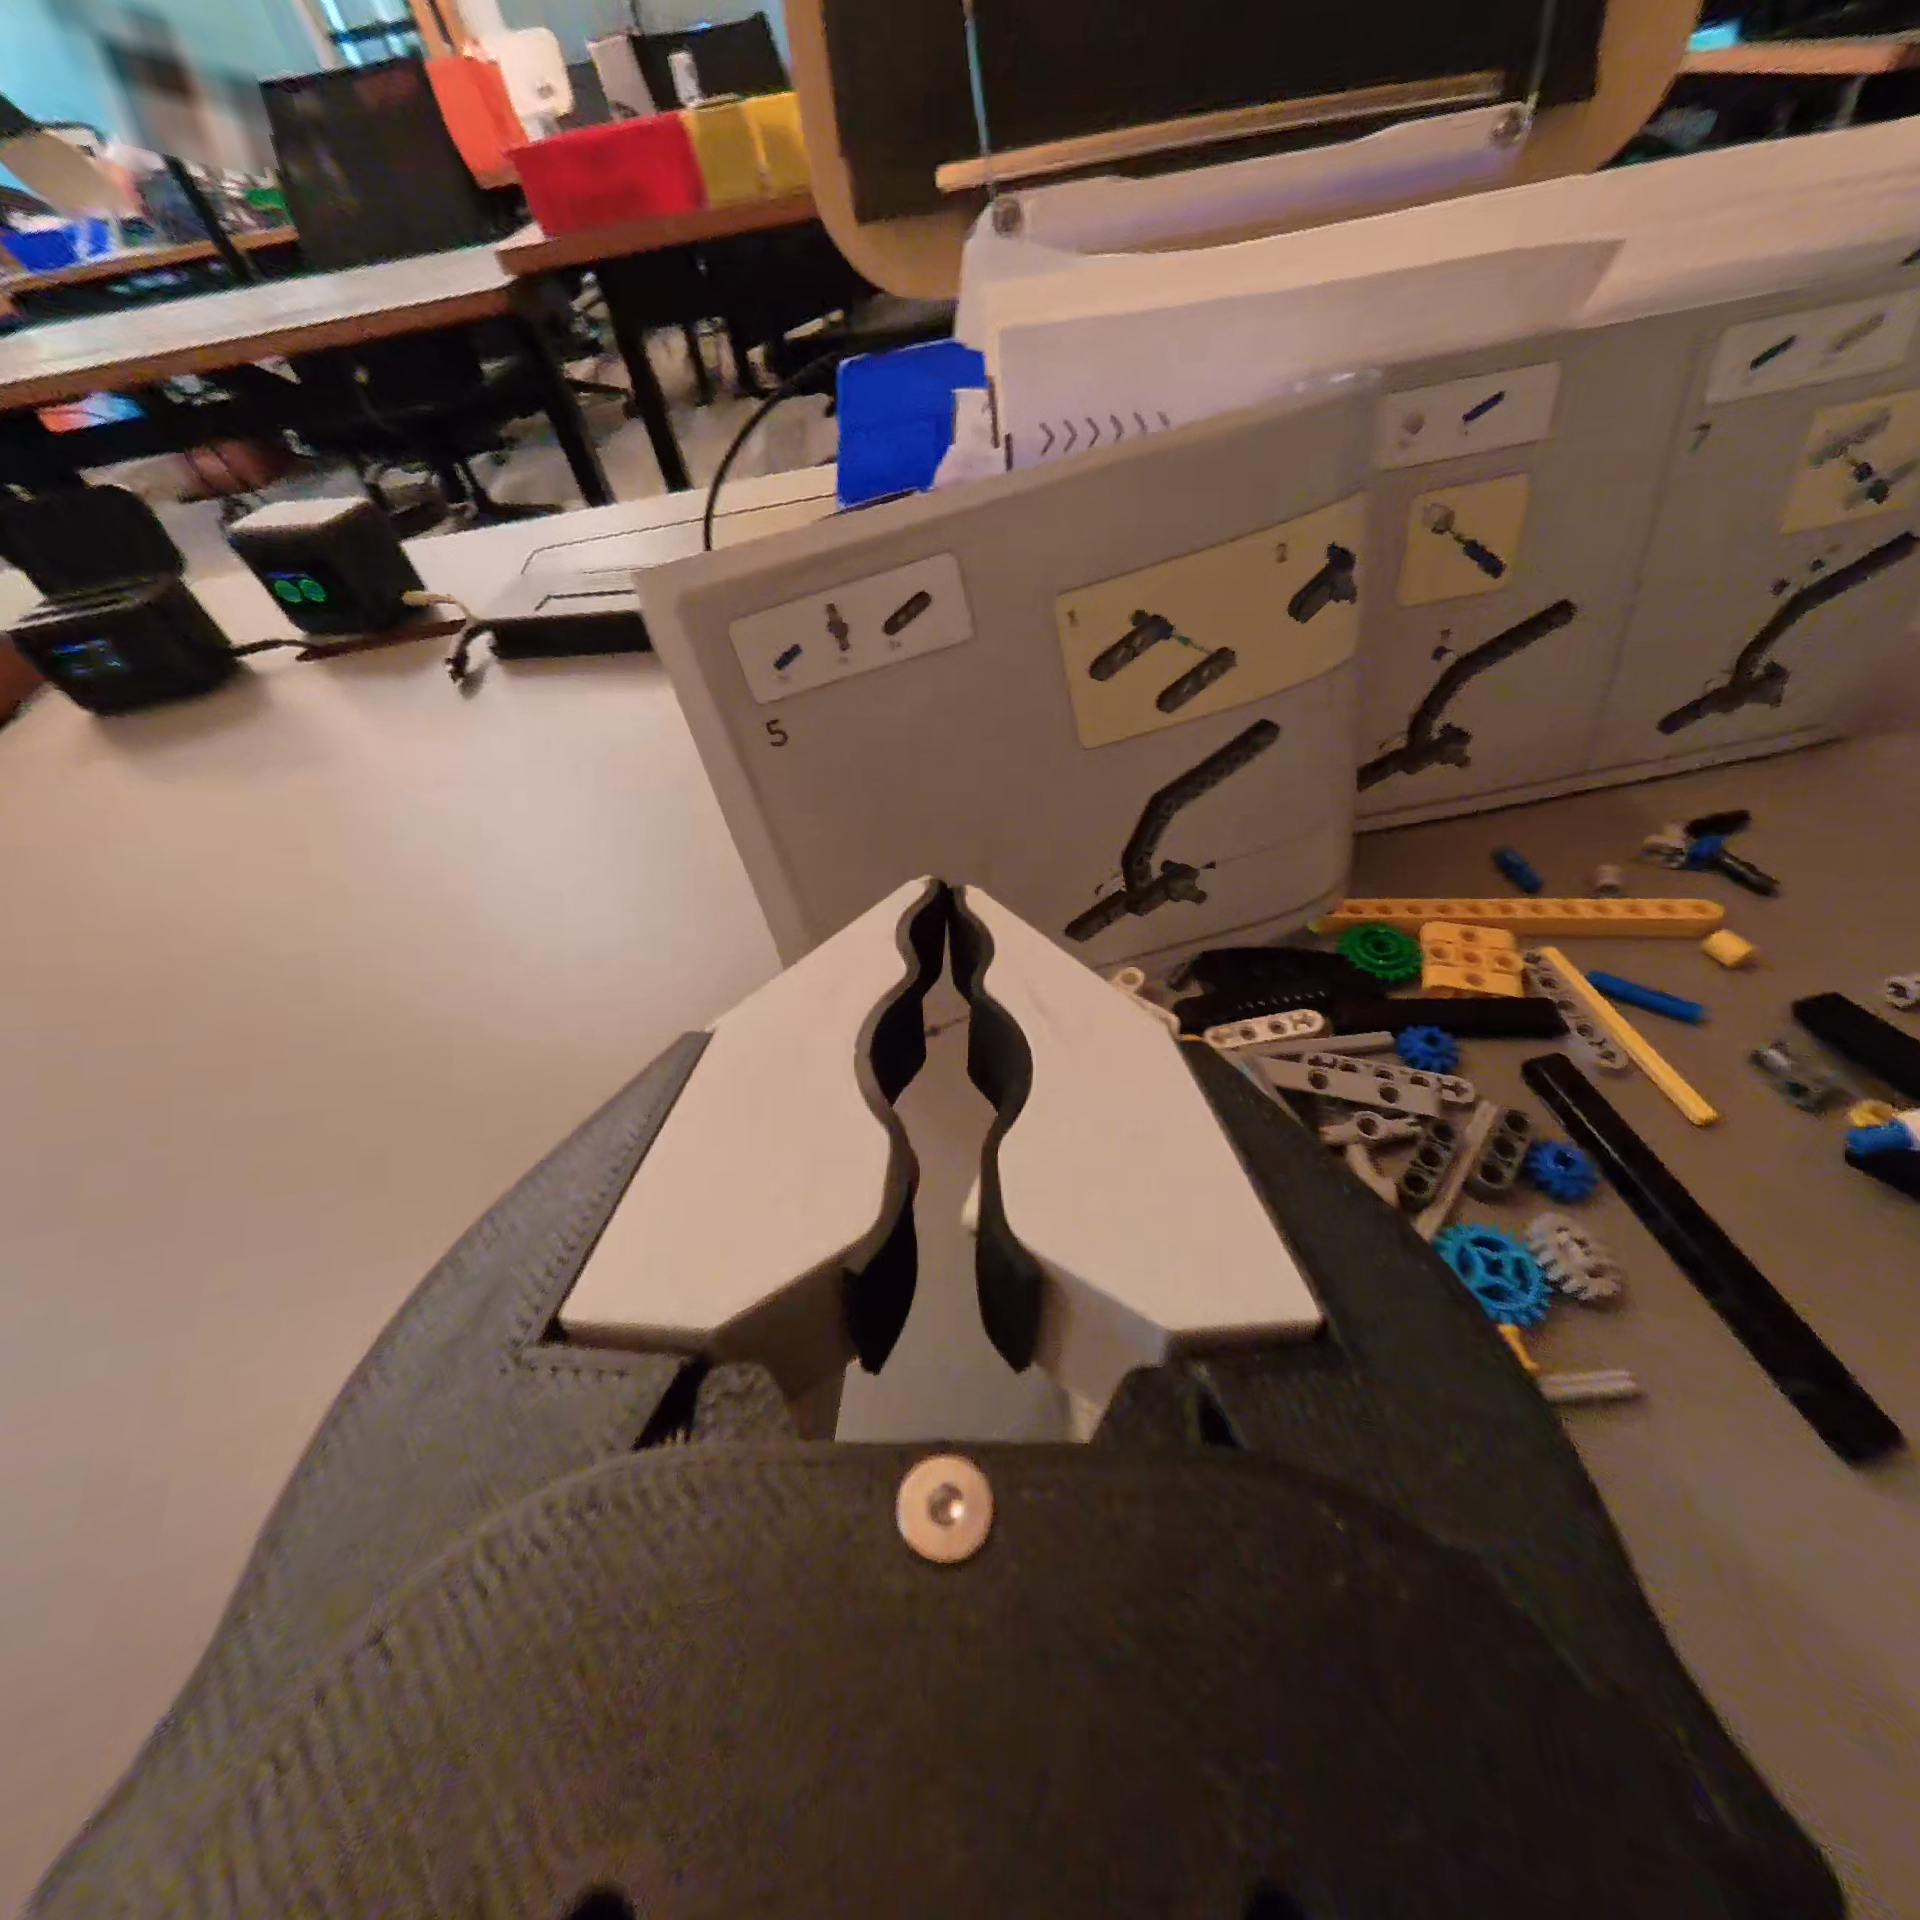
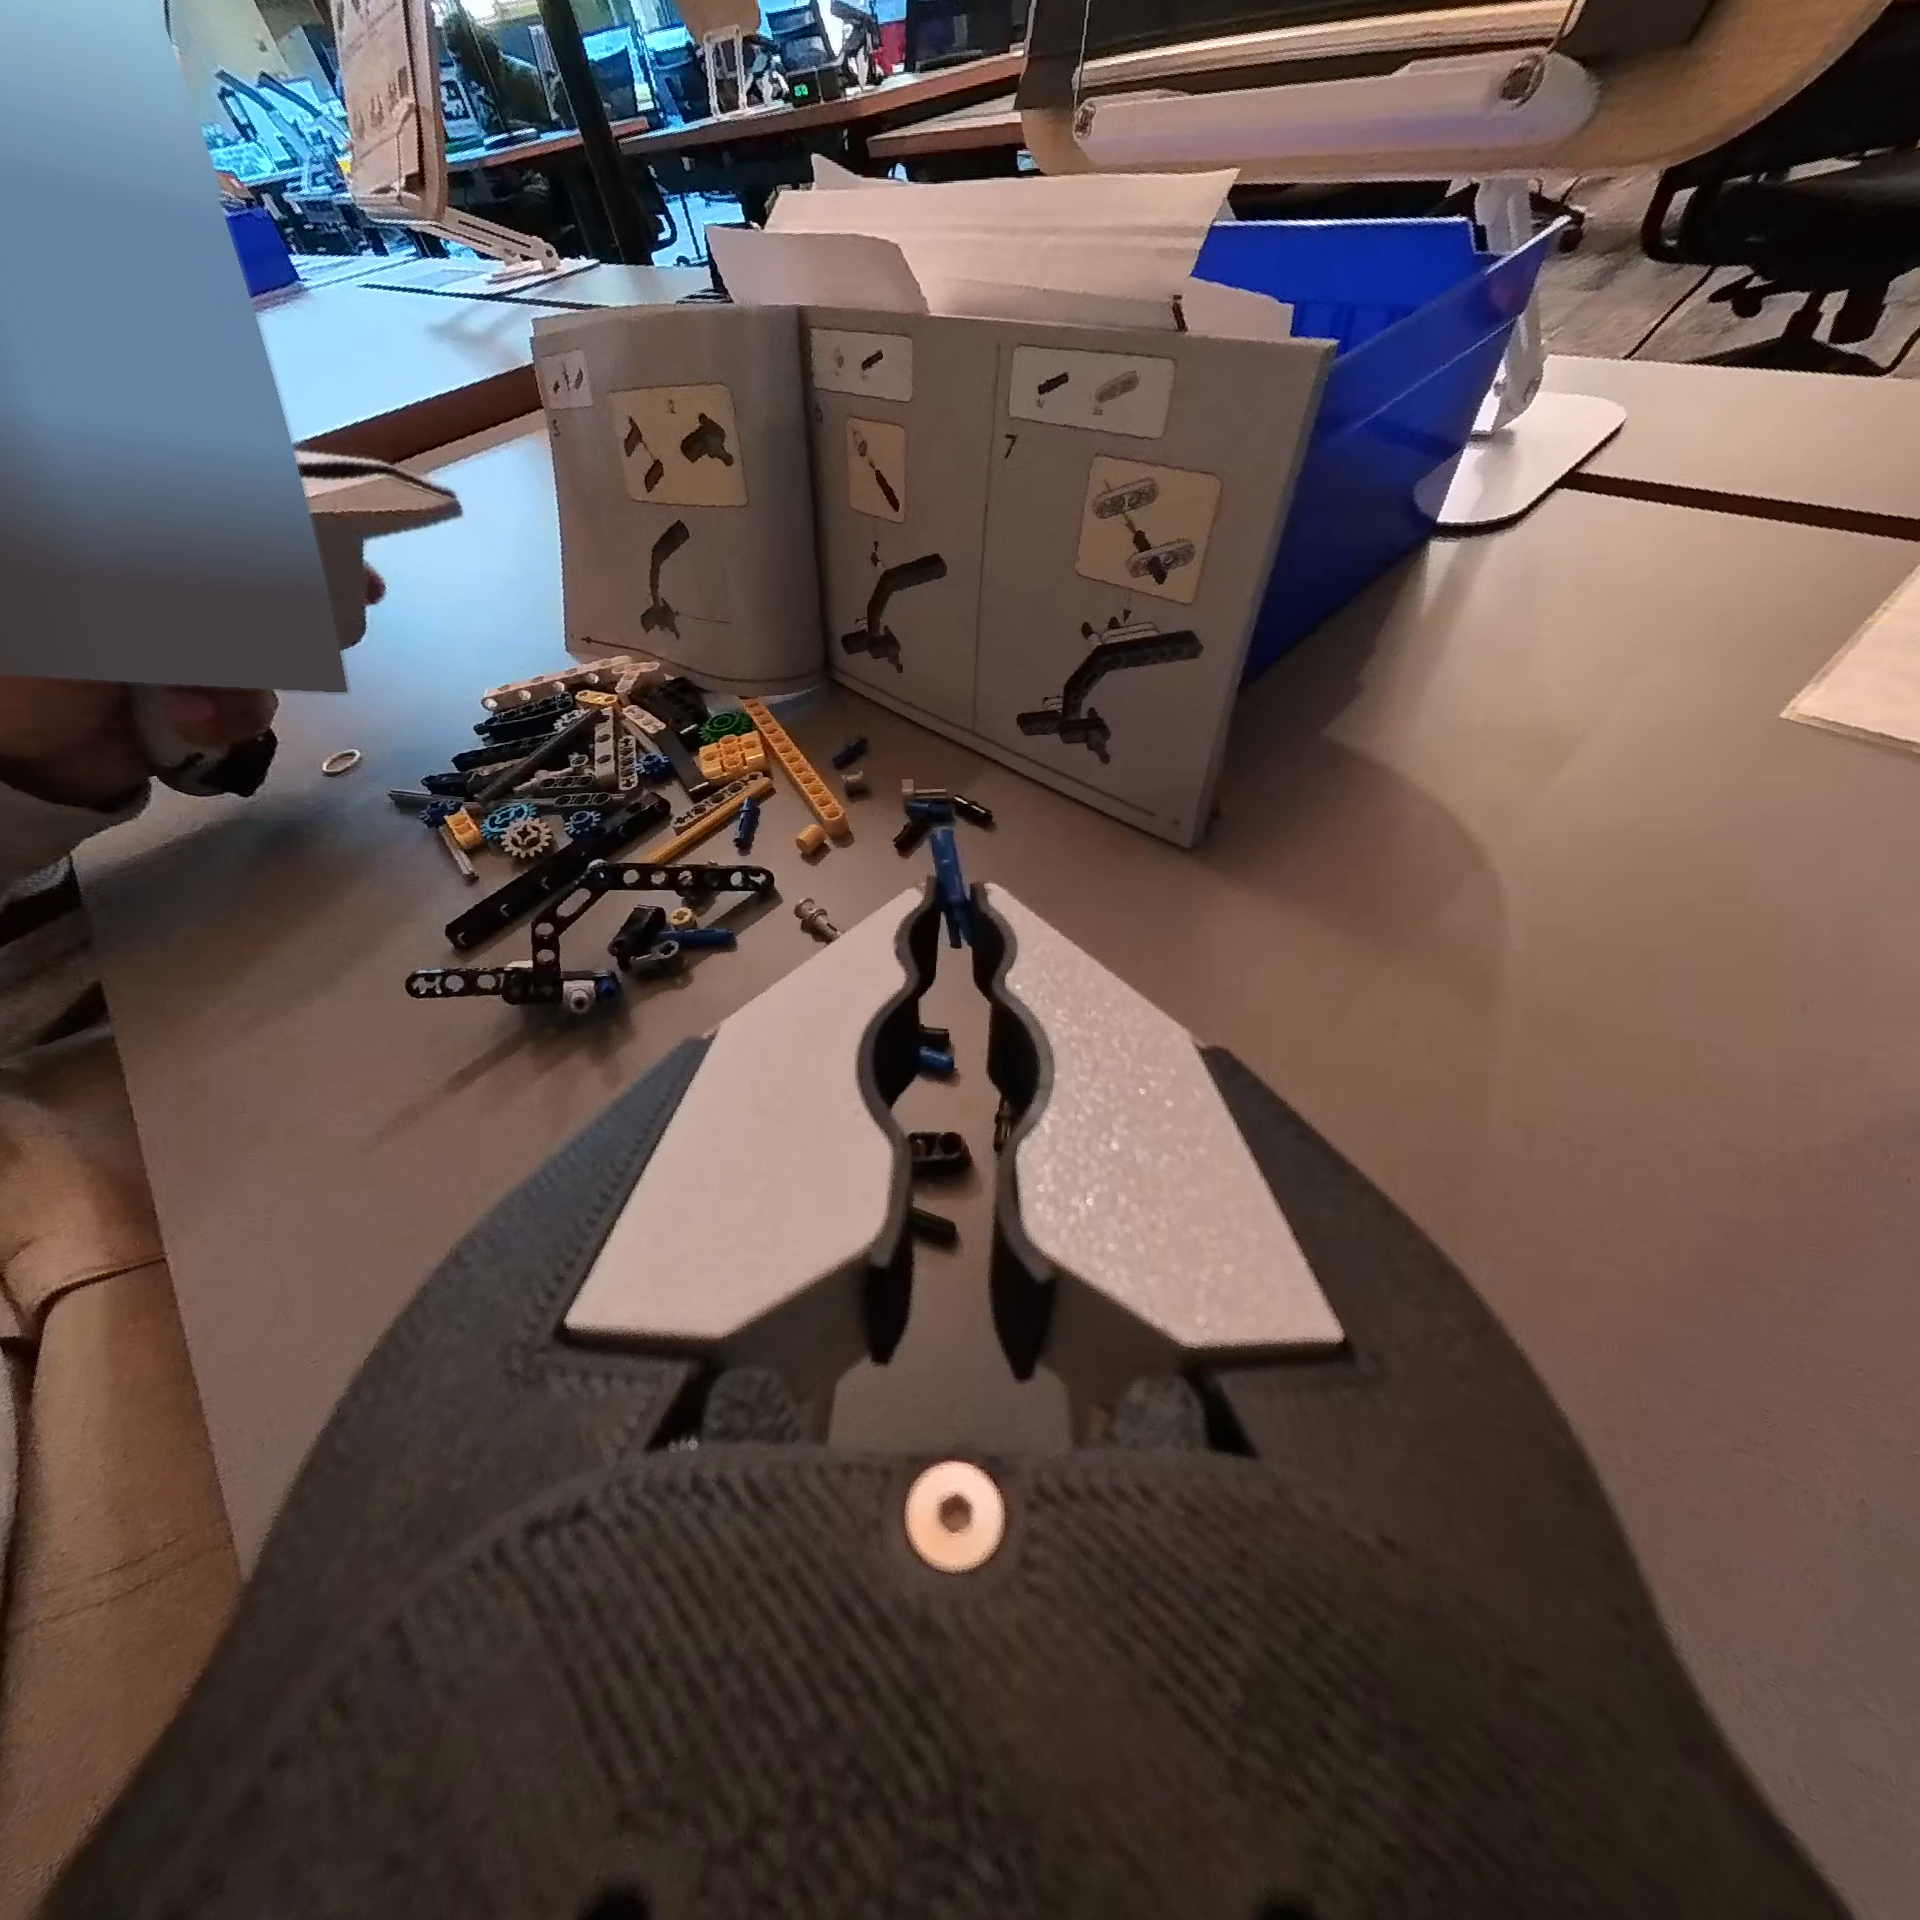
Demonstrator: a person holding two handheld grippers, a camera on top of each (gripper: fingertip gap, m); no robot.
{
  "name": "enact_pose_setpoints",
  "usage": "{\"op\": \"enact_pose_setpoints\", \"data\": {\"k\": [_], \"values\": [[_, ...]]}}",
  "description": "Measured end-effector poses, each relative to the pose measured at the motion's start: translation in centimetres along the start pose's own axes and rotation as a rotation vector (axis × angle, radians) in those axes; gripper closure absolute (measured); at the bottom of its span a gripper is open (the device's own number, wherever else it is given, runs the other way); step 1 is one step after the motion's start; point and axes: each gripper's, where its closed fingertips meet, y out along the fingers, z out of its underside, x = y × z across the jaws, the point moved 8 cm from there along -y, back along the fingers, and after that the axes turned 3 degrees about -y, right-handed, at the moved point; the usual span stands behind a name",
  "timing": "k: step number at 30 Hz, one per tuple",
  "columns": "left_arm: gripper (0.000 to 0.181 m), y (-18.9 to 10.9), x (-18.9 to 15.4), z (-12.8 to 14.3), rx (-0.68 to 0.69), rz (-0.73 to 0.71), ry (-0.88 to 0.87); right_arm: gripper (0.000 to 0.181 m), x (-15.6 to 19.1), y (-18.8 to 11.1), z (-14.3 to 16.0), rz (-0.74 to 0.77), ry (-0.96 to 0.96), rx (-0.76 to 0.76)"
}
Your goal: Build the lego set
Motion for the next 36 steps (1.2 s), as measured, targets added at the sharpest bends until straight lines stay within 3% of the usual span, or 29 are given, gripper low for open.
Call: {"op": "enact_pose_setpoints", "data": {"k": [10,36], "values": [[0.181,0.18,-0.69,0.66,0.032,0.090,-0.020,0.178,0.01,0.06,0.08,-0.007,0.007,0.002],[0.178,0.61,-0.46,0.88,0.048,0.110,-0.026,0.178,0.15,0.08,0.05,-0.013,0.003,-0.002]]}}
